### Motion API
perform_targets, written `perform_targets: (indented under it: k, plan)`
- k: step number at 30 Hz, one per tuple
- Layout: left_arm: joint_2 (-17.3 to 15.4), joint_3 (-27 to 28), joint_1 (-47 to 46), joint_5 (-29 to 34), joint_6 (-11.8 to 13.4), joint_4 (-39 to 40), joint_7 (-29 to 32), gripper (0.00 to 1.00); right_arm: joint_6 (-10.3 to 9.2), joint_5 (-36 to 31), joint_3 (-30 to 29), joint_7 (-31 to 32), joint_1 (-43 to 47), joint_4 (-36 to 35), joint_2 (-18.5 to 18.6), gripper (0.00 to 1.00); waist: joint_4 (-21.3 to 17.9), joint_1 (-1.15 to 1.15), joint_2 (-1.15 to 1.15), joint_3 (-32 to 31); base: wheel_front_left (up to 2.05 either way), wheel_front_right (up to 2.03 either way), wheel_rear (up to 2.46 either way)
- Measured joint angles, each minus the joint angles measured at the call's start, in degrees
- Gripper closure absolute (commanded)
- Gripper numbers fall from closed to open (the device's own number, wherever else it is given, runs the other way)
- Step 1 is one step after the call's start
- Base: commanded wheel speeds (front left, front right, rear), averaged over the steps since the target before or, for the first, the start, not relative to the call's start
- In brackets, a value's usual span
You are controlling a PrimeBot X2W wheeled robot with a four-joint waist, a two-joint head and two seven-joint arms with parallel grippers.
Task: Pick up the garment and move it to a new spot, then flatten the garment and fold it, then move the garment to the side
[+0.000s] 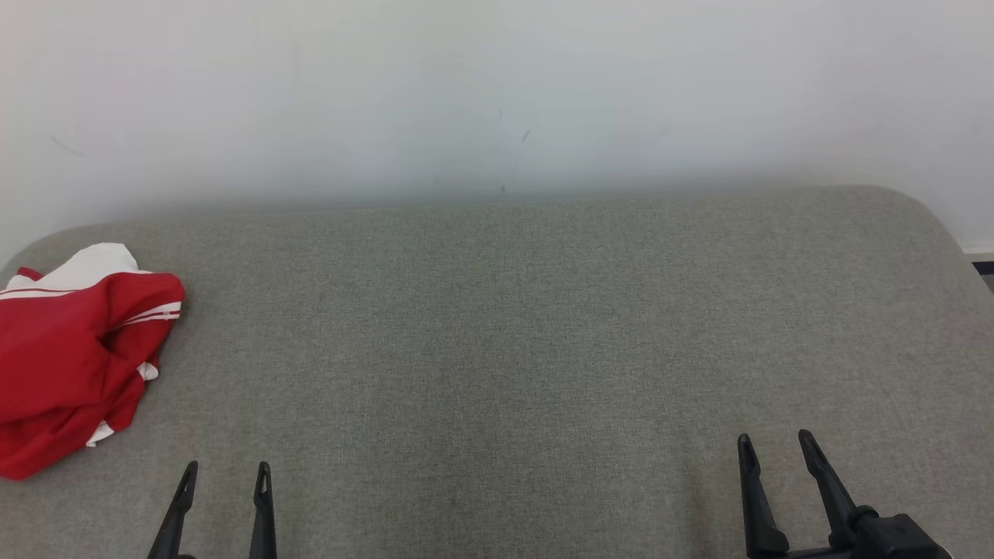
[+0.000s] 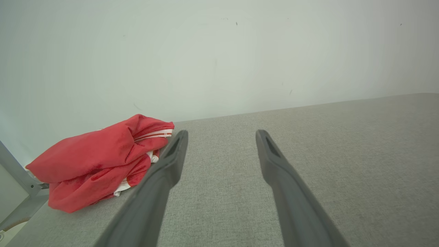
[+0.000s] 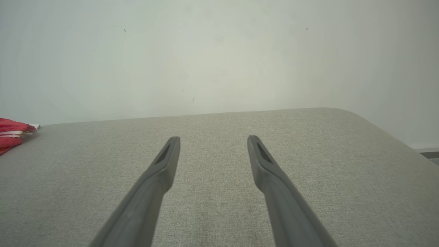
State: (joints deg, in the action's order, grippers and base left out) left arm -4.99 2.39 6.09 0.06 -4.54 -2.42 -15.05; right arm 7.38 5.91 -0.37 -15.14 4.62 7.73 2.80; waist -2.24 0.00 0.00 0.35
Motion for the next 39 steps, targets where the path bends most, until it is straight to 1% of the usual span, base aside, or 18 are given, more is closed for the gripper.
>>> perform_targets:
  k: [31,39]
  plan:
    - [0.8,1.6,0.7,-0.3,0.7,0.1,0.0,0.0,0.01,0.1,-1.5,0.0,0.3,0.1,0.0,0.0,-0.4,0.0,0.0,-0.3,0.0,0.0,0.0]
    - [0.9,1.2,0.7,-0.1,1.0,0.2,0.0,0.0,0.01,0.2,-1.8,0.0,0.4,0.0,0.0,0.0,0.4,0.0,0.0,-0.3,0.0,0.0,0.0]
